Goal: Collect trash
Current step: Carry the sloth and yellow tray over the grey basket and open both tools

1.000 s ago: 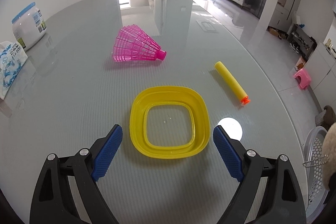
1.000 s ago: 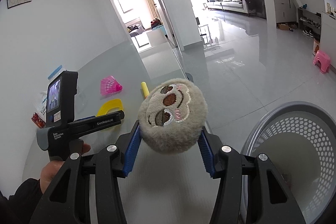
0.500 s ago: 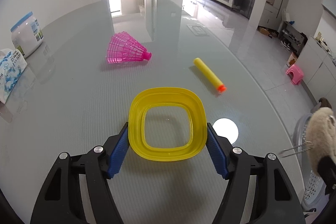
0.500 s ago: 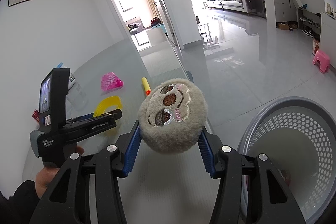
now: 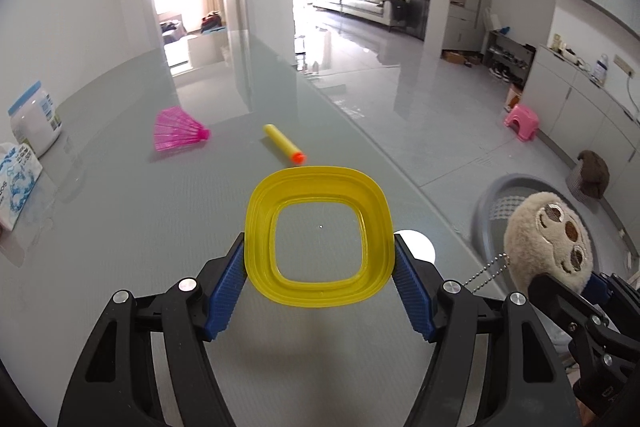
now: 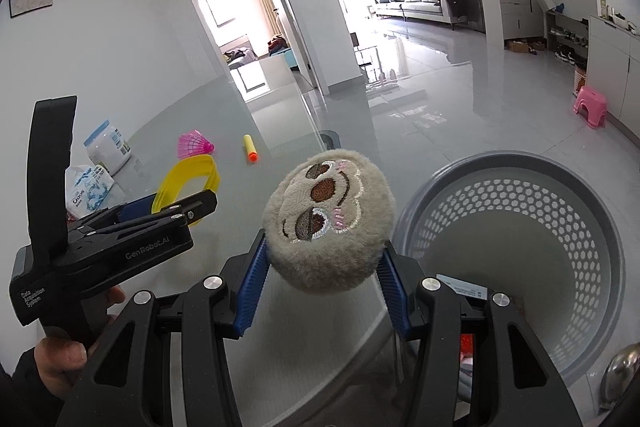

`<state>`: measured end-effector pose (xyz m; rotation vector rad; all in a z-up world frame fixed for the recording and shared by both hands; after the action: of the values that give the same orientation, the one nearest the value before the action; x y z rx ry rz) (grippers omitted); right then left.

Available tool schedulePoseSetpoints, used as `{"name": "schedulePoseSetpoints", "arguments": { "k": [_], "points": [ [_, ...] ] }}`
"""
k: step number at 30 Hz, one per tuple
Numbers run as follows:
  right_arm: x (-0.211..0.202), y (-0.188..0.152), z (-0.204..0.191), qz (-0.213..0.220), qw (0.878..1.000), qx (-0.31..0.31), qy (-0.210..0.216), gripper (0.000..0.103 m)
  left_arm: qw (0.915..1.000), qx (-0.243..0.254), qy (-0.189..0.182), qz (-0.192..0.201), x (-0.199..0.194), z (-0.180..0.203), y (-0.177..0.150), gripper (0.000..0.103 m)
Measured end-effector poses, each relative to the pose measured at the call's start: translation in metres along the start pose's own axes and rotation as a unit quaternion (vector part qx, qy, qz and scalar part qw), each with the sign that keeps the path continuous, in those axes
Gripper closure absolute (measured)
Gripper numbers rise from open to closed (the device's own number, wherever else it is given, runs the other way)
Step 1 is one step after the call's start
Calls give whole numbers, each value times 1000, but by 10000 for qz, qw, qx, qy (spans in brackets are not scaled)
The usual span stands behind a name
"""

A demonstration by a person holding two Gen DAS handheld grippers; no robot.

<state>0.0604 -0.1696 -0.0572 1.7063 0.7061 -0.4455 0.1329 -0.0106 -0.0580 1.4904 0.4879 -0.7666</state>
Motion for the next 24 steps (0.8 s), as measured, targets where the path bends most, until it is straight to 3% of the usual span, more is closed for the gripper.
{"name": "schedulePoseSetpoints", "arguments": {
  "k": [14, 24],
  "points": [
    [-70, -33, 97, 291, 9935, 639, -899, 53, 9928, 795, -893, -61, -19, 112, -23, 36],
    [-74, -53, 142, 207, 9874, 1106, -1113, 53, 9827, 1320, -1241, -396, 3, 170, -36, 36]
  ]
}}
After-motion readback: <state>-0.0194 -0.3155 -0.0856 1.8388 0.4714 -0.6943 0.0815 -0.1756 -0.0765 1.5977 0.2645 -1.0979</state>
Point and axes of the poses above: each gripper's, at about its wrist camera, not at the fingertips, and x roughly the way its jaws point, z to its right, y to its top, the point moved 3 cm from there along x, roughly the way its jaws point, and after that the axes turned 4 degrees about -x, right-handed, at the moved point
